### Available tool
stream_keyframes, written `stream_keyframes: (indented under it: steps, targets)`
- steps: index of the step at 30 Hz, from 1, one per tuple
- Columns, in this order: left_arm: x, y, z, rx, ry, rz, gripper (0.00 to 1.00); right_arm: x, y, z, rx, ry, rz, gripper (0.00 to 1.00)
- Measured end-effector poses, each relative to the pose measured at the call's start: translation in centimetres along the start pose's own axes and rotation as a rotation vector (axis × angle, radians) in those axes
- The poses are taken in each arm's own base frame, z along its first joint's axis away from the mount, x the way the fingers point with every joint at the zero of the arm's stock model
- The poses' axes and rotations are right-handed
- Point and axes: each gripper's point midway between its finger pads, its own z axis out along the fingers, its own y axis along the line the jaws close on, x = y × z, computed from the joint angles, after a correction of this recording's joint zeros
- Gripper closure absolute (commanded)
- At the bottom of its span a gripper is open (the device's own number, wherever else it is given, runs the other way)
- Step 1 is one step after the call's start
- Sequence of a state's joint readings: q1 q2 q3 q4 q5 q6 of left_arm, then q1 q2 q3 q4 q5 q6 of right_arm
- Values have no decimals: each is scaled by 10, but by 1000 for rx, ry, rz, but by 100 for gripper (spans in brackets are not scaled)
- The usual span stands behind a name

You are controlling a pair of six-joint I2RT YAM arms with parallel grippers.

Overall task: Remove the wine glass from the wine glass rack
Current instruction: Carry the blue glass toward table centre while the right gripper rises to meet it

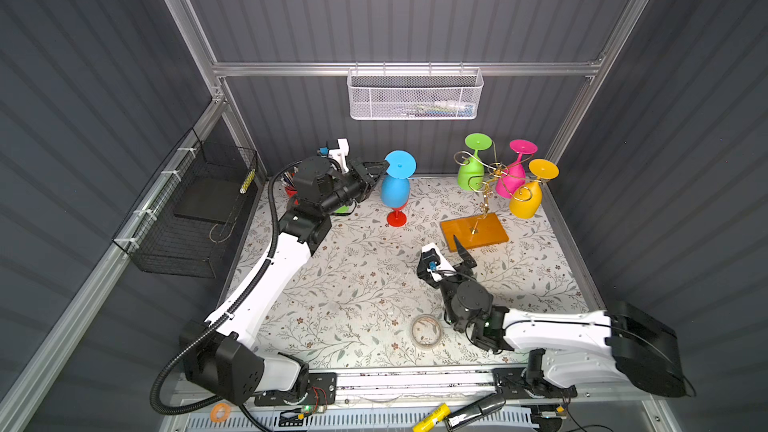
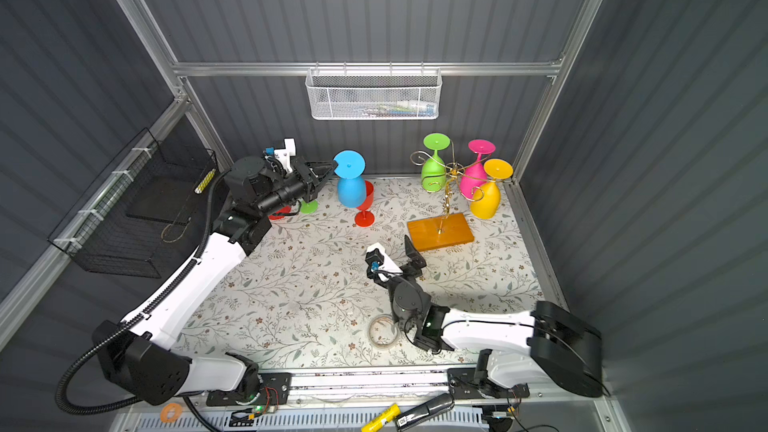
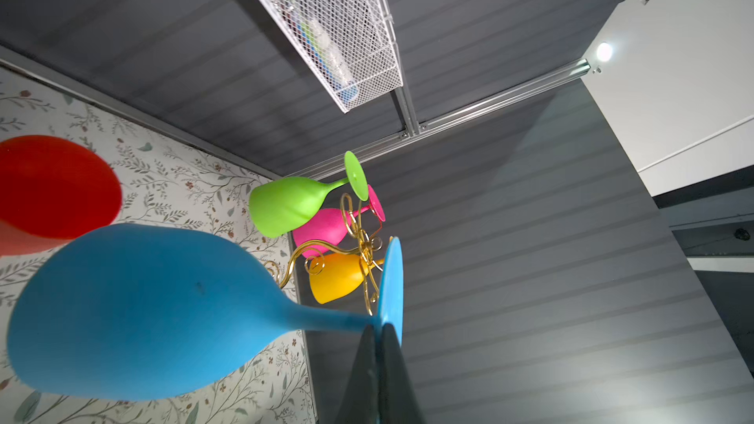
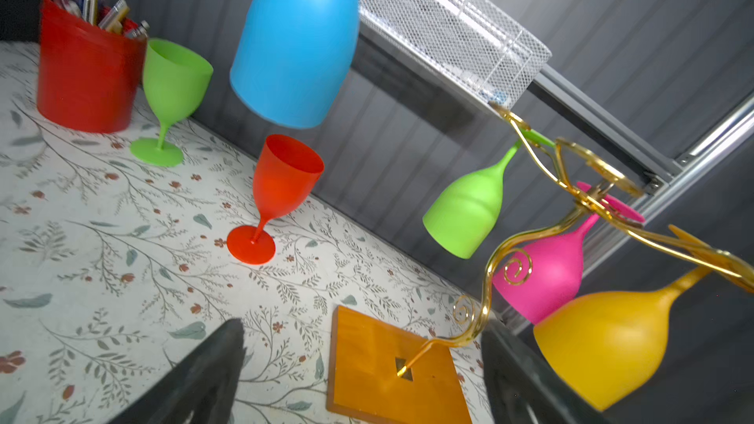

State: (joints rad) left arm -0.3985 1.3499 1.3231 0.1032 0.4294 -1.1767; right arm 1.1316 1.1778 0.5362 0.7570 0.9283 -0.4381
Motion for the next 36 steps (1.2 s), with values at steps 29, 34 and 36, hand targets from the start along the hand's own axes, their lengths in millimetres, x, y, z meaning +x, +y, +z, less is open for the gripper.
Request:
stream_keyframes:
  steps: [29, 34, 36]
  targets:
    - [70, -35, -62, 114, 142, 609, 100, -40, -36, -24, -420, 313, 889, 13]
    - [123, -21, -64, 91, 157, 864, 100, -48, -49, -27, -396, 362, 1014, 13]
    - [141, -3, -62, 56, 168, 953, 100, -48, -54, -29, -378, 382, 1070, 14]
